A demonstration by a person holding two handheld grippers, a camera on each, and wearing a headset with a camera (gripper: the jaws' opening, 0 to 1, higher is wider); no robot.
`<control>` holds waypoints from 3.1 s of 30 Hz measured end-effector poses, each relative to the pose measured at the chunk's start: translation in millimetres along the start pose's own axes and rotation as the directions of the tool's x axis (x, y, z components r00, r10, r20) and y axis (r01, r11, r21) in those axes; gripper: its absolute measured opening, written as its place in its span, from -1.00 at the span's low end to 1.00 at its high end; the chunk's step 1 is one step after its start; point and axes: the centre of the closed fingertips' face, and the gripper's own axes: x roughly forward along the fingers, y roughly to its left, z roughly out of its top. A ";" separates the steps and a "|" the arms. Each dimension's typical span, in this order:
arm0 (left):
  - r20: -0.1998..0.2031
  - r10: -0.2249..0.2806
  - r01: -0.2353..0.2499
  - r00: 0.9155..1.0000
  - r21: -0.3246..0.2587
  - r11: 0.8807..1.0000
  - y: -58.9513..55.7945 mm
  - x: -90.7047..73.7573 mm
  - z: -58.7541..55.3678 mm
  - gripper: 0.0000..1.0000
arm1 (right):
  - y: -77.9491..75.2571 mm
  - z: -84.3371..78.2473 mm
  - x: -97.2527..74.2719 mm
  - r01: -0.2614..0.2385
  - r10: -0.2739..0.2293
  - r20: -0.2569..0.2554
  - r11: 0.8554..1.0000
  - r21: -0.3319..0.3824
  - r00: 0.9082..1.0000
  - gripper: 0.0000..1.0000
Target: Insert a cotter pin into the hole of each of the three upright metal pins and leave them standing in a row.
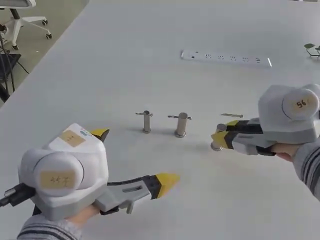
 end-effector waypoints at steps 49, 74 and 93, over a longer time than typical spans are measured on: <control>-0.011 -0.023 0.023 1.000 0.005 1.000 -9.4 -1.1 -5.8 0.92 | 41.3 -7.2 14.5 -0.184 0.202 0.053 0.953 -0.240 0.978 -0.82; -0.012 -0.009 0.009 1.000 0.004 1.000 -8.2 -1.5 -4.3 0.92 | 9.7 -15.8 -23.4 -0.106 0.108 0.002 0.977 -0.183 0.994 -0.53; -0.017 -0.004 0.004 1.000 -0.007 1.000 -5.5 3.7 -7.3 0.90 | -75.1 -19.9 -23.0 -0.023 -0.019 -0.171 0.970 -0.244 0.985 -0.65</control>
